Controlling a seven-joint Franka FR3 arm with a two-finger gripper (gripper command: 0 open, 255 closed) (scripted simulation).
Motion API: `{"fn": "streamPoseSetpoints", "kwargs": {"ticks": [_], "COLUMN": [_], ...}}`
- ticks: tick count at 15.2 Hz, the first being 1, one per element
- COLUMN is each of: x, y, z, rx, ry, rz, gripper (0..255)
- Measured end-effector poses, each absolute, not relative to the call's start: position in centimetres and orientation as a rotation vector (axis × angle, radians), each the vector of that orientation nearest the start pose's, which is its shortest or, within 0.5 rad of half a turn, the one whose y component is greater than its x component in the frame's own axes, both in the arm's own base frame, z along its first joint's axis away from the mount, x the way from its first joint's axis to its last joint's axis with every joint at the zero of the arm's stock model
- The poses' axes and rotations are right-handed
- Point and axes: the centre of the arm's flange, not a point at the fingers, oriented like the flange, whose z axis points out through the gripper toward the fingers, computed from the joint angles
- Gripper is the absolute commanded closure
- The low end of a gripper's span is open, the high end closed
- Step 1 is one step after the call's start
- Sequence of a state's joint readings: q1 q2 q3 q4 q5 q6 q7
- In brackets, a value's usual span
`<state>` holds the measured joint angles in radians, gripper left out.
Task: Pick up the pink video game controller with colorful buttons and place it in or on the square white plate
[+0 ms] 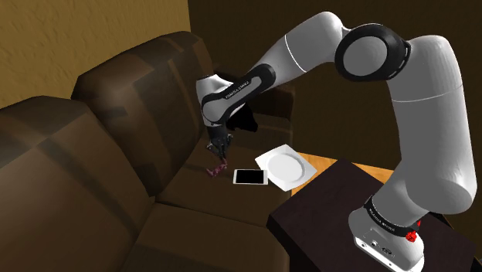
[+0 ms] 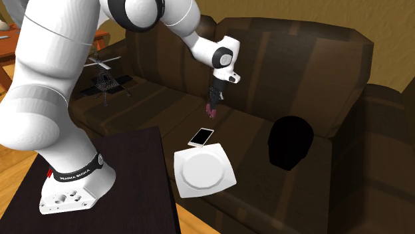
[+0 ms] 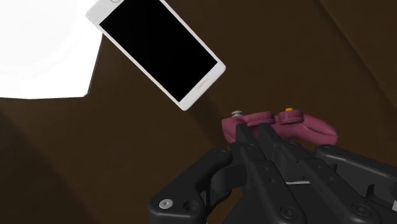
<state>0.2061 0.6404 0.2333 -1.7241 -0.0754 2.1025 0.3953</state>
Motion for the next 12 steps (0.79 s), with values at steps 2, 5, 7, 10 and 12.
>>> {"fn": "streamPoseSetpoints", "kwargs": {"ticks": [2,5,7,10,12], "x": [58.7,57.8,57.0,55.6,54.6], "y": [26.0,23.5,21.0,17.5,15.0], "z": [21.3,21.7,22.0,22.1,22.2], "rx": [-3.136,-3.137,-3.136,-3.137,-3.137], "ry": [-0.099,-0.098,-0.097,-0.097,-0.097], "rz": [0.404,0.404,0.404,0.404,0.404], "gripper": [255,255,255,255,255]}}
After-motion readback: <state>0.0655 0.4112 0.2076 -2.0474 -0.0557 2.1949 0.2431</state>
